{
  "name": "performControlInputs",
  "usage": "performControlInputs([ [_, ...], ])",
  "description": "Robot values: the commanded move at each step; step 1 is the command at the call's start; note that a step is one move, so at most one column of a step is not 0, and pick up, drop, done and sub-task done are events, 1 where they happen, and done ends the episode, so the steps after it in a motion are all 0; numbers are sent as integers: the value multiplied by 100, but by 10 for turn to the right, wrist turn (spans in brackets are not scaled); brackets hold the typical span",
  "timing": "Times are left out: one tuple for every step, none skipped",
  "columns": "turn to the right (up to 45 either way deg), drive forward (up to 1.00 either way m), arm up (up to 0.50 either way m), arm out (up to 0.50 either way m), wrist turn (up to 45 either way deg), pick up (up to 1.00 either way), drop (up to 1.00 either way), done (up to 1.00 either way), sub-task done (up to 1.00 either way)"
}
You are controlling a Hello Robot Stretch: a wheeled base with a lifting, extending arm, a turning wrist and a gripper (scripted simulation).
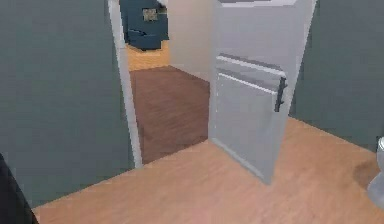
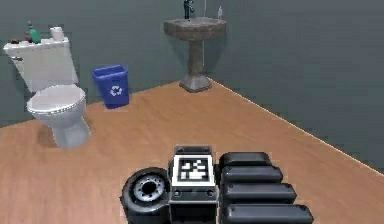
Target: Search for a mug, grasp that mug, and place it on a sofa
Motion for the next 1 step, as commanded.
performControlInputs([
  [0, 35, 0, 0, 0, 0, 0, 0, 0],
])
